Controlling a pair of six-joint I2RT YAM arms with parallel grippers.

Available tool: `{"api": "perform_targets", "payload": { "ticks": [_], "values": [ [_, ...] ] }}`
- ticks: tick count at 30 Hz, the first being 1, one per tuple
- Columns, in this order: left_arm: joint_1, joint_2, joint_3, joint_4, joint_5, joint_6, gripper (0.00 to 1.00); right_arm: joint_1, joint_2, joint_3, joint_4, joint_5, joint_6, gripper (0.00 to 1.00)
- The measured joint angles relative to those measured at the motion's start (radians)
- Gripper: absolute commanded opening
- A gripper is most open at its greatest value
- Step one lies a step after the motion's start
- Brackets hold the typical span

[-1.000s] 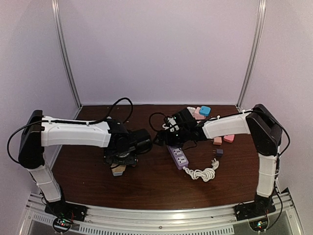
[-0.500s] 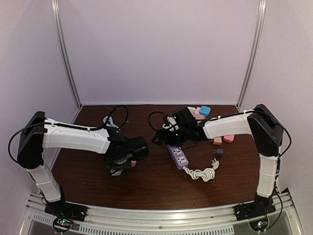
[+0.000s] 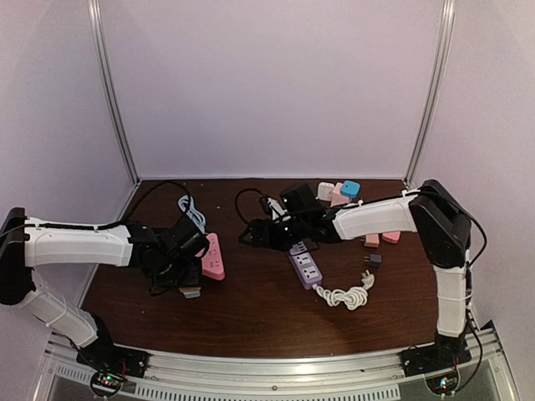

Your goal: Pull the plug off the socket

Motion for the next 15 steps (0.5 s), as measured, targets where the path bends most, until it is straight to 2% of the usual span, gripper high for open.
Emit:
{"api": "perform_targets", "payload": {
  "ticks": [6, 15],
  "values": [
    [0.051, -0.061, -0.053, 0.050, 0.090, 0.092, 0.36, 0.023, 0.114, 0.042, 0.106, -0.087, 0.090, 0.91],
    [0.062, -0.087, -0.081, 0.085, 0.121, 0.163, 0.35, 0.064, 0.219, 0.111, 0.208, -0.185, 0.192, 0.85]
  ]
}}
